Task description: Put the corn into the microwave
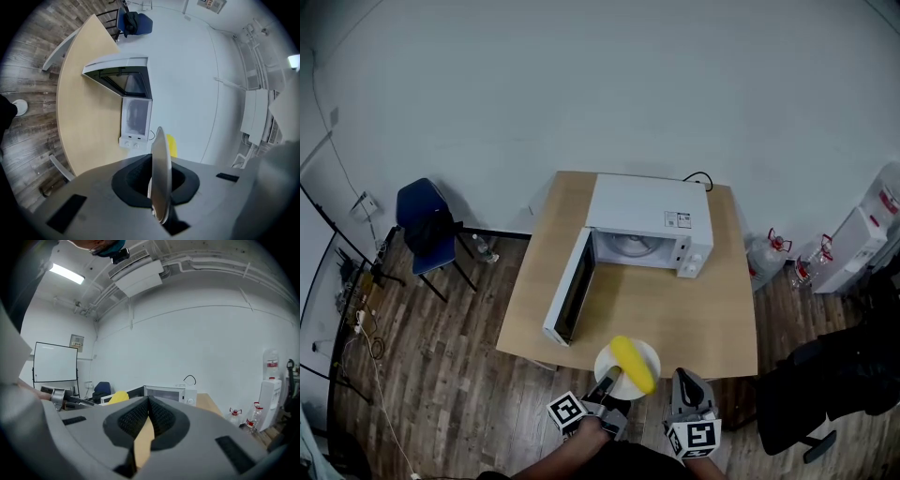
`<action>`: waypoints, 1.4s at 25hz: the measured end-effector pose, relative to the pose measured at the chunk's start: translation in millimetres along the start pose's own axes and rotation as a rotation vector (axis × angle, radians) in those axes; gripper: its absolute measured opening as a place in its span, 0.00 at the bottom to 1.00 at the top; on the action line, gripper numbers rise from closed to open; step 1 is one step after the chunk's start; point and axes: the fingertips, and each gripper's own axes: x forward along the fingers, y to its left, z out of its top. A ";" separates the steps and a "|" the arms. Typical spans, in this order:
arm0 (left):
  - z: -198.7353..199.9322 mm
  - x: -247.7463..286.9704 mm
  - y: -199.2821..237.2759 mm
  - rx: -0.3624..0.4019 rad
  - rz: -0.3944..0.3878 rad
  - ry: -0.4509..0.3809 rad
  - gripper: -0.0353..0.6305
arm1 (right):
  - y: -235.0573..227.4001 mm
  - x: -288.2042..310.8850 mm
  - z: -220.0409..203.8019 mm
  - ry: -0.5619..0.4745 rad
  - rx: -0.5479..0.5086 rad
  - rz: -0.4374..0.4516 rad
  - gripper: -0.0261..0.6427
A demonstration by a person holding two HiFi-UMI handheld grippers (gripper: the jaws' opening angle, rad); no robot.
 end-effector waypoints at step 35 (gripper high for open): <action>87.4 180.1 44.4 0.097 0.061 0.056 0.08 | -44.0 160.1 10.4 0.040 0.017 -0.052 0.13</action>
